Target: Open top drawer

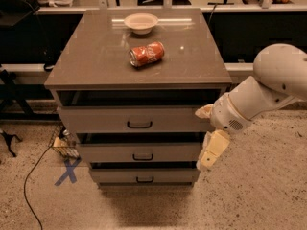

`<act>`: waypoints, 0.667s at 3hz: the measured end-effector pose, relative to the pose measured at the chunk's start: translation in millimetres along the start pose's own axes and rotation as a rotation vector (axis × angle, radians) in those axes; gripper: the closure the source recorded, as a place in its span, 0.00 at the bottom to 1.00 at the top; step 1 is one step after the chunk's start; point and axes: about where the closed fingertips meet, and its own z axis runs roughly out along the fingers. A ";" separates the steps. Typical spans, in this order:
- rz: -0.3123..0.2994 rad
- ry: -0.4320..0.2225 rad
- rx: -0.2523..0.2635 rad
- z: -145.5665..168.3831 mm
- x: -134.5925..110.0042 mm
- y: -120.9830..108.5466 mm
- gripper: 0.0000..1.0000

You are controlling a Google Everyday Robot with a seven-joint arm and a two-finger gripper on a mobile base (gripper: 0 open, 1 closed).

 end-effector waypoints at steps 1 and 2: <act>-0.063 0.027 0.082 18.6 -7.3 -23.0 0.00; -0.150 0.092 0.213 47.6 -28.0 -71.2 0.00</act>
Offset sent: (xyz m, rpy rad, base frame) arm 0.1217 0.0636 -0.0498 -0.2125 -0.3497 0.0223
